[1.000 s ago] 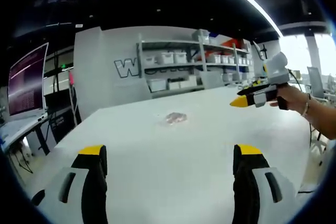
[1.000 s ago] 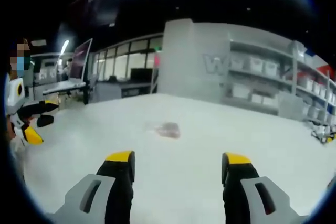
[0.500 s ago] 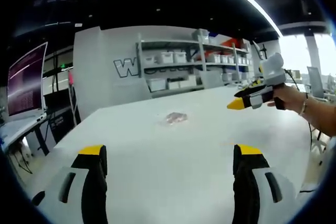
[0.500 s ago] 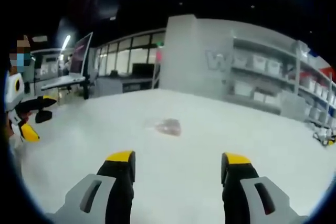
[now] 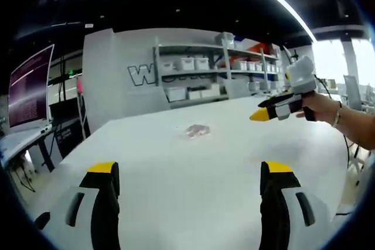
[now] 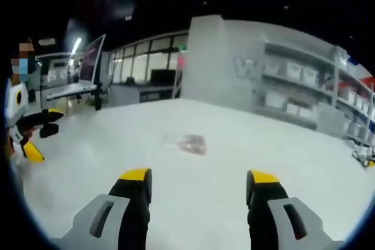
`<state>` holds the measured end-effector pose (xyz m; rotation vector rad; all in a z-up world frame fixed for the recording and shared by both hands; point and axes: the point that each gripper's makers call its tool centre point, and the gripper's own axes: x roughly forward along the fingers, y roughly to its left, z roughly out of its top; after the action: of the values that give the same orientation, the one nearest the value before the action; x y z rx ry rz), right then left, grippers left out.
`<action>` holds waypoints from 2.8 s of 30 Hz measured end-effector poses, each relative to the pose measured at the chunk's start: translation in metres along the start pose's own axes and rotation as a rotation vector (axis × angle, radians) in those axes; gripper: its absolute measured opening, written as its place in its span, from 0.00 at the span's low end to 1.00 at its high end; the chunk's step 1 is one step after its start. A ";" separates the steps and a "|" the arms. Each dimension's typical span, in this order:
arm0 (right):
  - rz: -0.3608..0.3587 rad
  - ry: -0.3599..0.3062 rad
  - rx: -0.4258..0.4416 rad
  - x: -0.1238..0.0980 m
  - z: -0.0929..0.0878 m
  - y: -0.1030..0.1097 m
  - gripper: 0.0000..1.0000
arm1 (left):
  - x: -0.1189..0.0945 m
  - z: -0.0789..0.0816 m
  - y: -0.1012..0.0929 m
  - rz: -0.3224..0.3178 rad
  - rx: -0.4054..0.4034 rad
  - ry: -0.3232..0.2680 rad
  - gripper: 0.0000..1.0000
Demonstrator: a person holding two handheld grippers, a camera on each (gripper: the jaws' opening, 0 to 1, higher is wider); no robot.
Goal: Open the resealable bag by pulling the two sides of the seal apart until the entire bag opening is separated and visibly accessible.
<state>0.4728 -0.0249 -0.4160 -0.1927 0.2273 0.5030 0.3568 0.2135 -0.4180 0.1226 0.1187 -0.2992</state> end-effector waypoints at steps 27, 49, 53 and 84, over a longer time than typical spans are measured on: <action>0.034 0.034 -0.047 0.020 0.006 0.019 0.63 | 0.002 0.000 0.001 -0.003 -0.009 -0.004 0.98; 0.046 0.069 -0.043 0.044 0.001 0.016 0.62 | 0.006 0.002 -0.002 -0.012 -0.001 -0.004 0.98; 0.047 0.079 -0.042 0.048 -0.001 0.015 0.61 | 0.007 0.003 -0.002 -0.014 0.003 -0.003 0.98; 0.068 0.131 -0.028 0.074 -0.016 0.017 0.59 | 0.007 -0.001 0.000 -0.009 0.000 0.006 0.98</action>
<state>0.5246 0.0196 -0.4529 -0.2456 0.3554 0.5624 0.3633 0.2120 -0.4197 0.1231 0.1250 -0.3077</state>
